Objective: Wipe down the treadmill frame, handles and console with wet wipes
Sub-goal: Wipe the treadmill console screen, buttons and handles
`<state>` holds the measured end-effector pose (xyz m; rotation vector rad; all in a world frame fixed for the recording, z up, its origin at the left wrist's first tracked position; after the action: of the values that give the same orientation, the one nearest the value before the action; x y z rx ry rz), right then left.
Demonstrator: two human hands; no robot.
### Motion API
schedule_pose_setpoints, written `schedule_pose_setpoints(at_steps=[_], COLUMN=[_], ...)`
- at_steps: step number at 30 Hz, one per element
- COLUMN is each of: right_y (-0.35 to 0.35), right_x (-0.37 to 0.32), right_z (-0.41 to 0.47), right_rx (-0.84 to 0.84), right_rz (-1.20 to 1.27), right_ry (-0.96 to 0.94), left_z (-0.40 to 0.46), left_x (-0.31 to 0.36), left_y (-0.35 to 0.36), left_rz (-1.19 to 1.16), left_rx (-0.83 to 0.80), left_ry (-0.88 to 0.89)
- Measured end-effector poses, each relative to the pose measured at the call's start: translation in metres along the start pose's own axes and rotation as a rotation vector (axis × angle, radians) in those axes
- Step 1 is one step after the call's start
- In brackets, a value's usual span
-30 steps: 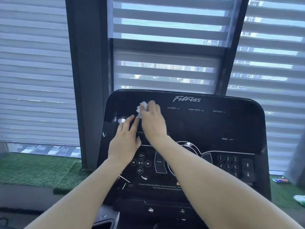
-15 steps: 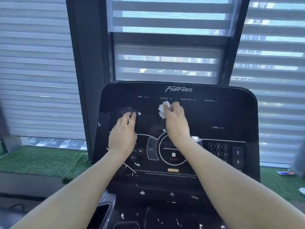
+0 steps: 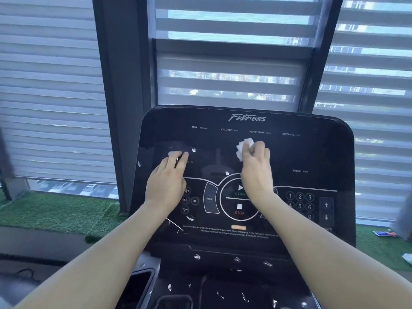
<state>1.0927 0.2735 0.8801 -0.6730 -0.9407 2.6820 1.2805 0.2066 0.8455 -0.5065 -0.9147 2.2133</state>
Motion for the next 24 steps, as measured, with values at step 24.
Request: schedule_pose_setpoints(at_steps=[24], right_y=[0.042], right_x=[-0.097], right_z=[-0.037], right_rx=[0.234], right_rz=[-0.045], right_ry=[-0.430], left_z=[-0.037], left_x=[-0.043], left_y=[-0.001], left_rz=[-0.037], left_rx=[0.039], left_ry=[-0.041])
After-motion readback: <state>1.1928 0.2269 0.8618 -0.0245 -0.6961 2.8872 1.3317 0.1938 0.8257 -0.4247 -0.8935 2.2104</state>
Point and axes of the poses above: each hand's wrist, its own z-axis towards the middle knuckle, its own y-axis out of the palm, x = y × z, the point moved 7 cm from there along z, towards the middle knuckle, and after that the axes turned 14 degrees about y, right-handed, at the moved point
